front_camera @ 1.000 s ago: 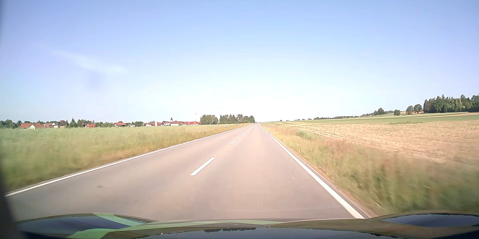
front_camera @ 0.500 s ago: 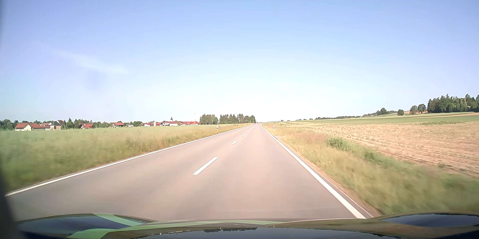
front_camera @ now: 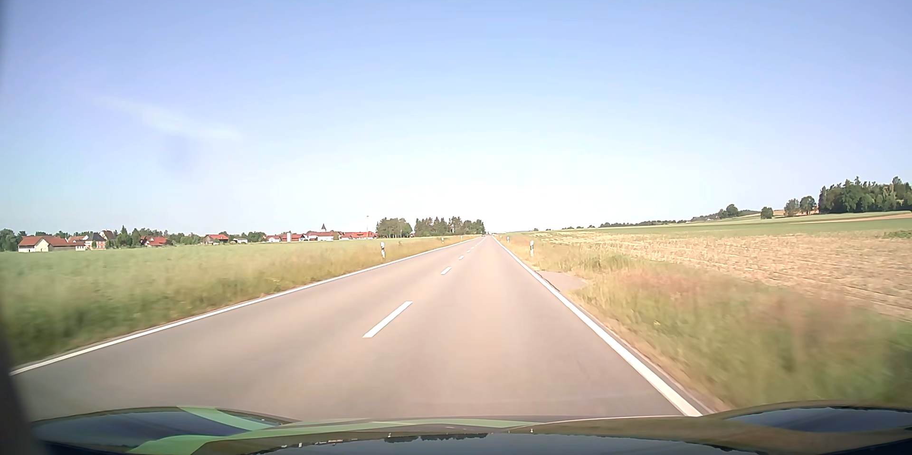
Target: Follow the waypoints while adhering to traffic rules and regulations
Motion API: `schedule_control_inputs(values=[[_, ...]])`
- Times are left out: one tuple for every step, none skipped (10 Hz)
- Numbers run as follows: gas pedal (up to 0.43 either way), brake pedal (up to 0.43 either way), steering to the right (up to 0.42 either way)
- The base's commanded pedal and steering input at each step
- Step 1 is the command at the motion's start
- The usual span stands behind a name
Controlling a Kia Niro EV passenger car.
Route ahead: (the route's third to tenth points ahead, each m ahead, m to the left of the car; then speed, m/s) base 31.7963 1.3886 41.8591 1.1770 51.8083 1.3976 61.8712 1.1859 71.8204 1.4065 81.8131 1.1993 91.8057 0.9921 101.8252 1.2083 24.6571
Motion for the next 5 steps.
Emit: schedule_control_inputs(values=[[0.26,0.0,0.0],[0.26,0.0,0.0],[0.26,0.0,0.0],[0.26,0.0,0.0],[0.26,0.0,0.0]])
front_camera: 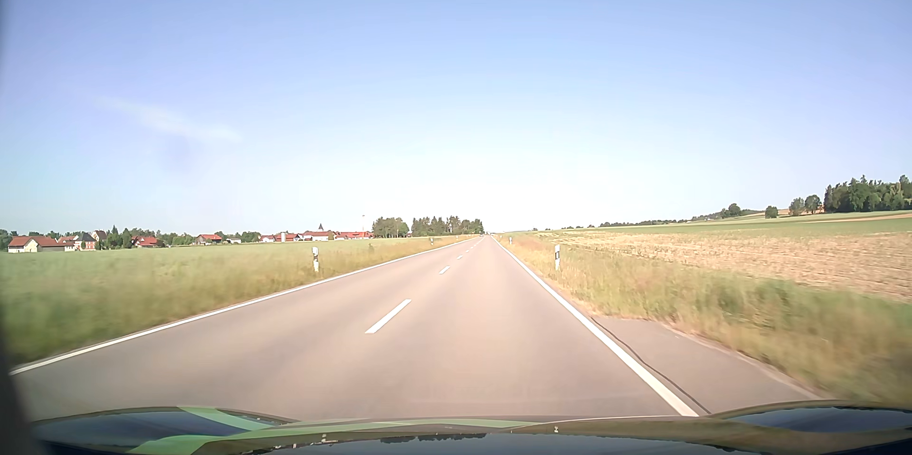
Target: Follow the waypoints while adhering to traffic rules and regulations
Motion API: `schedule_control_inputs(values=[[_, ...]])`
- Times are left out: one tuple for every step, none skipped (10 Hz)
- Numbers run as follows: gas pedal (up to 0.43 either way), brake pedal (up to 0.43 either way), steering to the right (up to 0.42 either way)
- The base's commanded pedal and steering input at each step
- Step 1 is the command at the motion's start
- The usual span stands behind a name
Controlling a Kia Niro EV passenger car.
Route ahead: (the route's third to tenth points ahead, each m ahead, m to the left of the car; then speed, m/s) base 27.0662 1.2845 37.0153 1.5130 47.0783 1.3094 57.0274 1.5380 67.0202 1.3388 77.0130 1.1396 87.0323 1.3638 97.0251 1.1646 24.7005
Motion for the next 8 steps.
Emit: schedule_control_inputs(values=[[0.268,0.0,0.0],[0.268,0.0,-0.001],[0.268,0.0,0.0],[0.268,0.0,-0.001],[0.268,0.0,-0.001],[0.268,0.0,-0.001],[0.268,0.0,-0.001],[0.28,0.0,-0.003]])
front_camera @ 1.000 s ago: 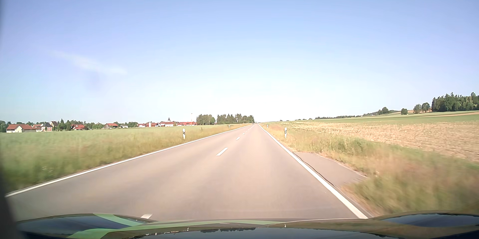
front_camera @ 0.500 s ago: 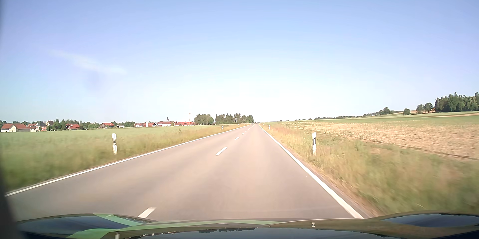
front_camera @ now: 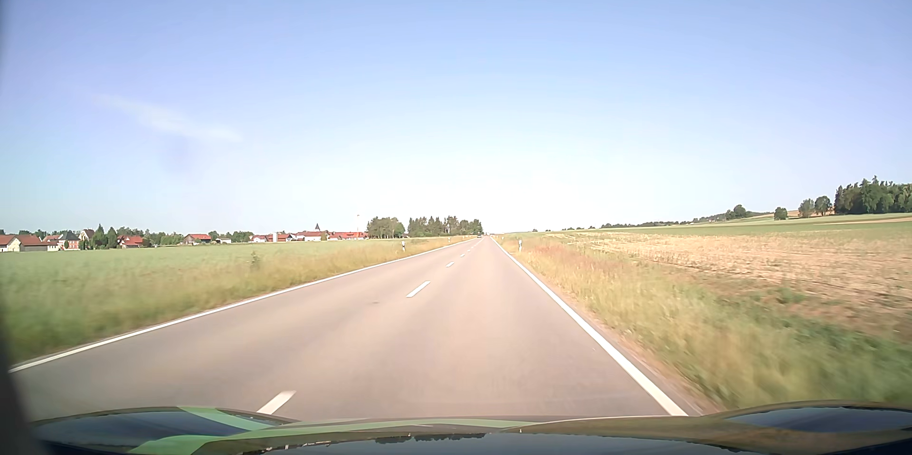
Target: Follow the waypoints while adhering to traffic rules and regulations
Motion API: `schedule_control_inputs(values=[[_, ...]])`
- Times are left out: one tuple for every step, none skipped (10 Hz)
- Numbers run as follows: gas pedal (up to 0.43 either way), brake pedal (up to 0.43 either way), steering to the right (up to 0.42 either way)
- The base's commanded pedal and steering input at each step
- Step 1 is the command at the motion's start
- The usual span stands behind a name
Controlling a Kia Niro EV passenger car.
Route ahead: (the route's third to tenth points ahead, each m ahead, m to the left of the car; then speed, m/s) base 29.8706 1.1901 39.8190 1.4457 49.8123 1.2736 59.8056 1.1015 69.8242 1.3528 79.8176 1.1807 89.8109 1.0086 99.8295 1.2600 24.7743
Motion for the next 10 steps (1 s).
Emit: schedule_control_inputs(values=[[0.299,0.0,-0.004],[0.311,0.0,-0.004],[0.311,0.0,-0.004],[0.311,0.0,-0.004],[0.311,0.0,-0.004],[0.299,0.0,-0.004],[0.287,0.0,-0.004],[0.26,0.0,-0.004],[0.248,0.0,-0.004],[0.248,0.0,-0.004]])
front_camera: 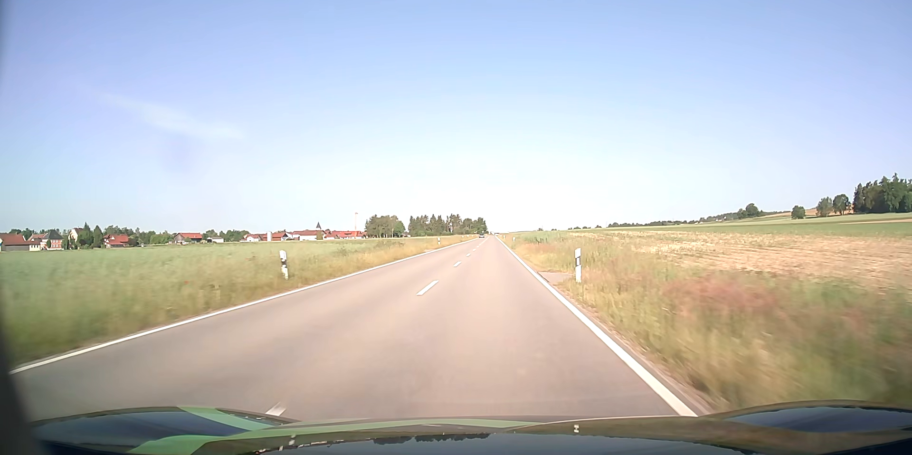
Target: Follow the waypoints while adhering to traffic rules and regulations
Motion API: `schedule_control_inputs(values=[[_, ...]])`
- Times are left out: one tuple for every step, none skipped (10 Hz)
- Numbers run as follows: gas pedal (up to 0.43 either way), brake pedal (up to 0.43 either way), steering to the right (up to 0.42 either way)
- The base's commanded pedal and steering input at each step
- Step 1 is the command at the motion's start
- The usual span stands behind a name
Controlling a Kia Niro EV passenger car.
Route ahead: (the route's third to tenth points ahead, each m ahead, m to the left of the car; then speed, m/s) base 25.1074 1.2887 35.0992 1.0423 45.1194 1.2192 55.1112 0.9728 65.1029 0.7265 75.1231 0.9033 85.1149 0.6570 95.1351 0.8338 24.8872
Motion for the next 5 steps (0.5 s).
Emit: schedule_control_inputs(values=[[0.24,0.0,-0.004],[0.24,0.0,-0.004],[0.248,0.0,-0.003],[0.248,0.0,0.0],[0.26,0.0,0.0]])
